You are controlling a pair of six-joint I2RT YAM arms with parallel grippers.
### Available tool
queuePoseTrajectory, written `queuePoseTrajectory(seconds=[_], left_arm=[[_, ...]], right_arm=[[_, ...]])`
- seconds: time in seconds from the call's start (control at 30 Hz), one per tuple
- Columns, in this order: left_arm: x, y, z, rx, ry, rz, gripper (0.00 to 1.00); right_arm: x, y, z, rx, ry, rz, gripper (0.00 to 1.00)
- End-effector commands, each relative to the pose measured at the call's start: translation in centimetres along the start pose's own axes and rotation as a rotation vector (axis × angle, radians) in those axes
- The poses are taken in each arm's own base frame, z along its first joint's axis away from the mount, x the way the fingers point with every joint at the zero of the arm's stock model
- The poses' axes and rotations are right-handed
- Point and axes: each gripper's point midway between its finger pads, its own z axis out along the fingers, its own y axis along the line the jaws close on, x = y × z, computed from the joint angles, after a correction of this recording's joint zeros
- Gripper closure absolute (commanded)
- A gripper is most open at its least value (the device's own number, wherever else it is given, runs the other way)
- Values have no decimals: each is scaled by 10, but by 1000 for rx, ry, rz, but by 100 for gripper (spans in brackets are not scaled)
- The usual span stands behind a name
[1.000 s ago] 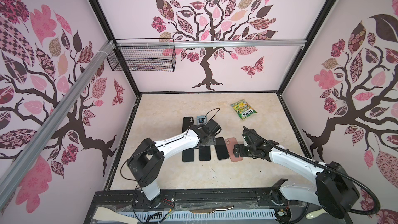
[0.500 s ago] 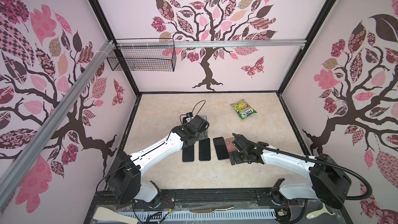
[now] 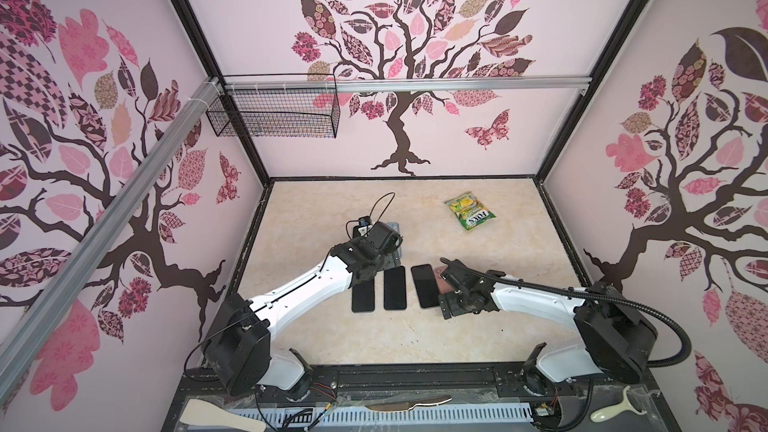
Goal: Take the phone out of the phone case
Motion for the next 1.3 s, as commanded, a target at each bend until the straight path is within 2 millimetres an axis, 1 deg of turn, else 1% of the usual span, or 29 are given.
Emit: queuePoseTrajectory(seconds=[0.0, 0.13, 0.3, 0.43, 0.5, 0.6, 0.7, 0.77, 0.87, 1.03, 1.13, 1.27], left_arm=[[3, 6, 0, 2, 0, 8, 15], [4, 7, -1, 5, 1, 10, 15], [1, 6, -4, 15, -8, 9, 16], [-1, 0, -6, 41, -12, 14, 16], [-1, -5, -7, 69, -12, 23, 15], [-1, -23, -9, 170, -6, 28, 14], [3, -57, -14, 374, 6, 32, 14], [5, -73, -18, 467, 24, 17, 14], [9, -90, -16, 543, 60, -14, 14], [20, -124, -12, 703, 147, -53, 14], [26, -140, -8, 760, 195, -77, 15], [36, -159, -5, 811, 242, -96, 16]], right_arm=[[-4, -3, 3, 44, 7, -21, 2], [-4, -3, 7, 53, 17, -18, 8], [-1, -10, 6, 85, 15, -7, 17], [3, -17, 2, 102, 9, 26, 23], [3, -20, -1, 97, -4, 53, 25], [-1, -22, -7, 36, -23, 121, 28], [-10, -21, -17, -108, -63, 226, 30], [-19, -23, -26, -159, -119, 255, 31], [-30, -19, -42, -224, -181, 262, 32], [-46, -3, -67, -362, -278, 265, 33], [-54, 3, -82, -428, -361, 260, 33], [-59, 7, -97, -493, -432, 267, 33]])
